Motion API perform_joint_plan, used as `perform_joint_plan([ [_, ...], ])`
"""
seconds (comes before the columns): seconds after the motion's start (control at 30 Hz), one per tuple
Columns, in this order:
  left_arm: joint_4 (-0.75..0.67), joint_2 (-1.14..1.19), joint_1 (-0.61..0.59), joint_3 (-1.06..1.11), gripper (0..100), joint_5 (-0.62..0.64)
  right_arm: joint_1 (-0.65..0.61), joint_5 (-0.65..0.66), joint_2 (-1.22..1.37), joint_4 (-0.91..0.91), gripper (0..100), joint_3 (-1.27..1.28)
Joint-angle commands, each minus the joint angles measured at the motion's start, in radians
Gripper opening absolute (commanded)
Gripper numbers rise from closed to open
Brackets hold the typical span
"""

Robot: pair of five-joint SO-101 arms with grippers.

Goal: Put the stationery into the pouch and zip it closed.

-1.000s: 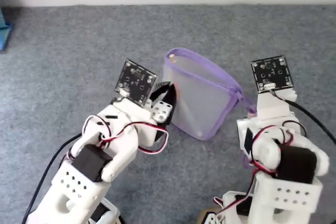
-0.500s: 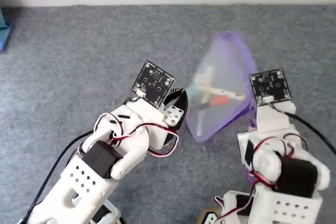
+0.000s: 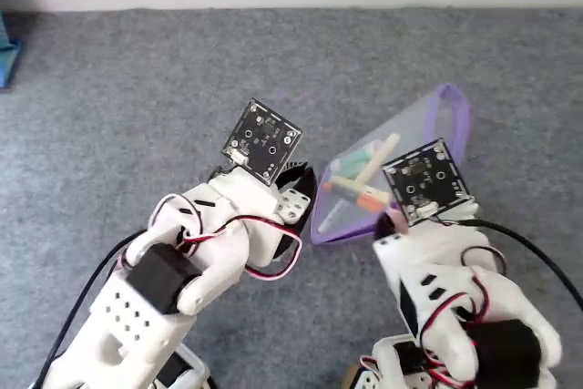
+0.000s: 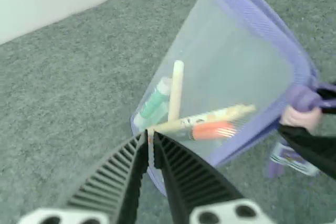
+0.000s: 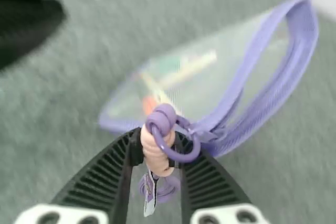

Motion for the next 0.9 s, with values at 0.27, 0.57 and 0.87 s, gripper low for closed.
perform_joint_plan([
  [0.27, 0.229, -0.193, 0.003, -0.065, 33, 0.184, -0.125, -0.183, 0.165, -0.171, 0.7, -0.192],
  [0.57, -0.011, -0.192, 0.003, 0.177, 33, 0.203, -0.125, -0.120, 0.186, -0.133, 0.7, -0.233],
  [0.87, -0.273, -0.192, 0.005, 0.420, 33, 0.198, -0.084, 0.130, 0.196, 0.015, 0.7, -0.296],
])
